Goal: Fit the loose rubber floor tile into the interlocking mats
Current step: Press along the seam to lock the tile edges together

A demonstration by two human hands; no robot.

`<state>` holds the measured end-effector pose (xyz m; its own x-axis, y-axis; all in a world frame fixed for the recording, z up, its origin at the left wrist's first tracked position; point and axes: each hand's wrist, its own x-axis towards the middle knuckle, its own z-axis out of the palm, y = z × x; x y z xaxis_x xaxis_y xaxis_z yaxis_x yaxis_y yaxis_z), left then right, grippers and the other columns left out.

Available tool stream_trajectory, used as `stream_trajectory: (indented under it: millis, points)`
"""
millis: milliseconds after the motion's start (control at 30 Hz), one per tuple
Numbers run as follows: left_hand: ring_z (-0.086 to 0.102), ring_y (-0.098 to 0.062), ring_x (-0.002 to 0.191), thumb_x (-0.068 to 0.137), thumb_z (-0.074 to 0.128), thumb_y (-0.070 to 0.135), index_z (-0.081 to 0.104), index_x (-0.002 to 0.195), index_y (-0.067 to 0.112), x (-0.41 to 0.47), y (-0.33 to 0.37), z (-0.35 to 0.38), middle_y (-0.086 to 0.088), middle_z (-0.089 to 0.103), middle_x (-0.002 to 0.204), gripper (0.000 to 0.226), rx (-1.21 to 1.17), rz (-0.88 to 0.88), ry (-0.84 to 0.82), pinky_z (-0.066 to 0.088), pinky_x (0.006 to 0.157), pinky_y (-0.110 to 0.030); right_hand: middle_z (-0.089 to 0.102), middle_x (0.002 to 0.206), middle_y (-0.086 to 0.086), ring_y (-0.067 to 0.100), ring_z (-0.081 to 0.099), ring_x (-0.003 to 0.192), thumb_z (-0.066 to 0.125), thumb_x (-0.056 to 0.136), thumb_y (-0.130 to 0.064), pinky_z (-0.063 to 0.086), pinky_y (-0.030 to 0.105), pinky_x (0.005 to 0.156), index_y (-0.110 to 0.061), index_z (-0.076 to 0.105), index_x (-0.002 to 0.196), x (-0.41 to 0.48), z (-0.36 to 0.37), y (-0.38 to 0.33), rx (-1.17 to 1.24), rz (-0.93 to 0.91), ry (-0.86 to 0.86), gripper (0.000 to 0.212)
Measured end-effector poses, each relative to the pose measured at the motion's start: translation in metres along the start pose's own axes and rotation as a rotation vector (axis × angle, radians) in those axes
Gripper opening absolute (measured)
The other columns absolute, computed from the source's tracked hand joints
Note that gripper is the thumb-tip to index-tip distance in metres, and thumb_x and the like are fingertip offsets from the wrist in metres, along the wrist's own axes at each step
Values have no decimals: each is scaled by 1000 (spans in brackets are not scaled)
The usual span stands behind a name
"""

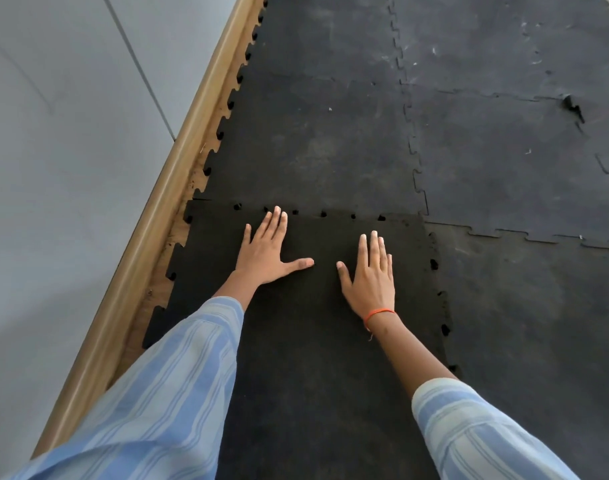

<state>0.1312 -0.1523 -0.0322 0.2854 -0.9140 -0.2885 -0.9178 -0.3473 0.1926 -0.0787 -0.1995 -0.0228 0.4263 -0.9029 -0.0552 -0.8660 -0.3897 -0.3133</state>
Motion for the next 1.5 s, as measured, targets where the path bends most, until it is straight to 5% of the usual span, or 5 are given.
stream_trajectory:
  millis: [300, 467, 600, 1200, 1500]
  points:
    - [-28, -17, 141, 61, 12, 95, -27, 145, 21, 7, -27, 6, 4, -37, 151, 119, -3, -90, 1, -16, 111, -48, -10, 159, 6, 19, -12, 146, 23, 99, -45, -1, 42, 119, -14, -1, 149, 51, 8, -54, -27, -289, -149, 63]
    - [-21, -19, 144, 84, 23, 76, -24, 146, 18, 6, -38, -2, -1, -32, 154, 97, -37, -59, 9, -12, 113, -44, -13, 159, 7, 20, -16, 145, 25, 99, -44, -8, 41, 118, -13, -2, 149, 58, 17, -61, -16, -262, -287, 65]
    - [-25, -22, 143, 67, 14, 92, -27, 144, 12, -2, -63, -3, -8, -35, 152, 118, -33, -313, 94, -12, 113, -45, -13, 159, 7, 19, -17, 145, 31, 97, -45, -10, 39, 117, -13, -2, 149, 60, 21, -53, -20, -289, -272, 69]
    - [-25, -24, 143, 66, 19, 92, -25, 146, 15, 14, -73, -19, -3, -33, 154, 120, 14, -248, -104, -9, 114, -53, -22, 157, 6, 19, -24, 143, 22, 95, -56, -15, 41, 115, -17, -11, 148, 60, 26, -51, -201, -326, -328, 74]
    - [-20, -14, 144, 101, 11, 45, -15, 150, 23, 16, 20, 5, 9, -25, 157, 59, -15, 49, -25, -12, 113, -52, -11, 159, 11, 22, -12, 146, 35, 98, -29, -3, 39, 119, -6, -5, 148, 54, 11, -35, 33, -196, -250, 67]
